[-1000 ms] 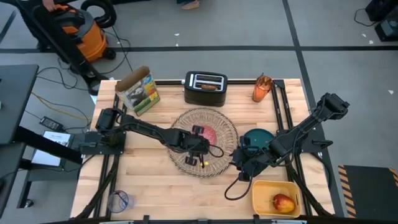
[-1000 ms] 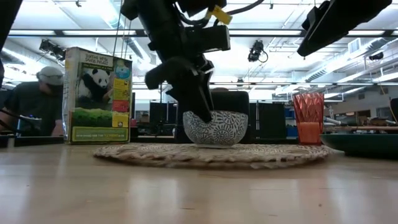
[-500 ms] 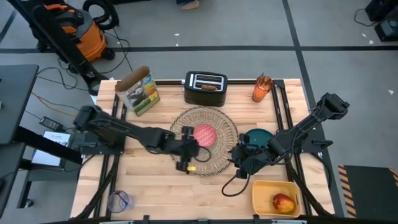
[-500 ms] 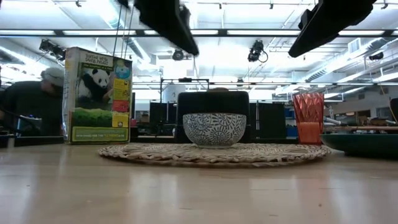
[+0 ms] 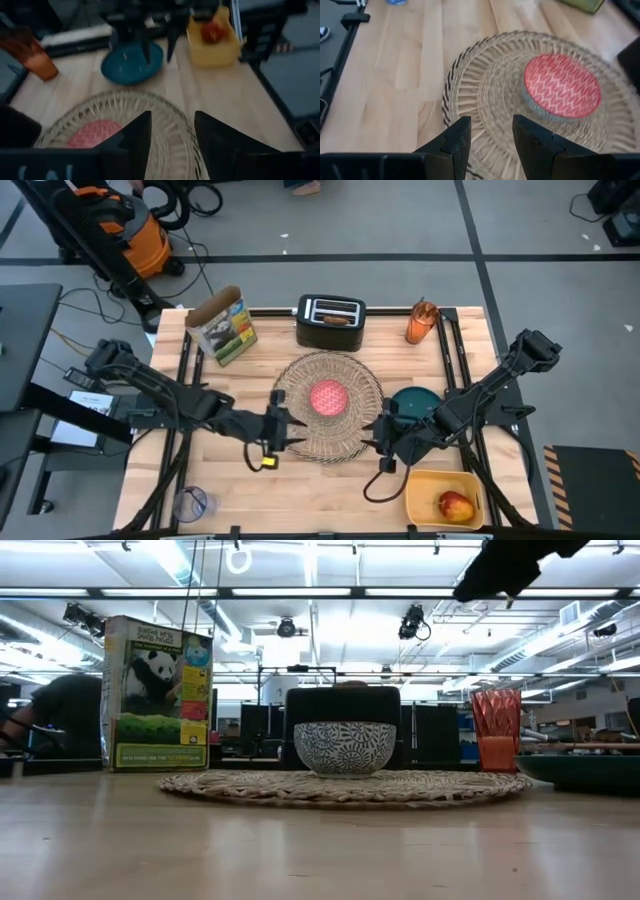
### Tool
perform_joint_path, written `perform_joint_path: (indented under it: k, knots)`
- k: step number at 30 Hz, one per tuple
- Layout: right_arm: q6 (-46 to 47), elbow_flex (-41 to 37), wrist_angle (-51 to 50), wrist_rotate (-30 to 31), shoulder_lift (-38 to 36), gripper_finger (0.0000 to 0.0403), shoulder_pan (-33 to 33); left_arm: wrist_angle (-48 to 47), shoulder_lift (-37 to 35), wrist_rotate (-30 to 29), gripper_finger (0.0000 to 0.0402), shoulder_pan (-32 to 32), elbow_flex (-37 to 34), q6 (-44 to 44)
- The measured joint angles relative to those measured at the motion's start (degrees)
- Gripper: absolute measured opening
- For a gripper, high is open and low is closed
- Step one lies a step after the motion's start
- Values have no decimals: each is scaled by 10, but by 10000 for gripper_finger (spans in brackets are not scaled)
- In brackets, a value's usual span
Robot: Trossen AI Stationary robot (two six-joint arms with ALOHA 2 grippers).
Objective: Arrange a breakfast setting
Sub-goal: Put the plate on the place mat
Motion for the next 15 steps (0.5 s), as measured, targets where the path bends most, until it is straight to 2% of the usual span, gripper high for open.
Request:
perform_joint_path:
  k: [5, 15]
  knots:
    - [-57, 0, 24, 20, 0, 154, -11, 24, -30, -49, 154, 14, -20, -3]
    - [-71, 0, 22, 19, 0, 154, -19, 41, -34, -50, 153, 27, -8, 0]
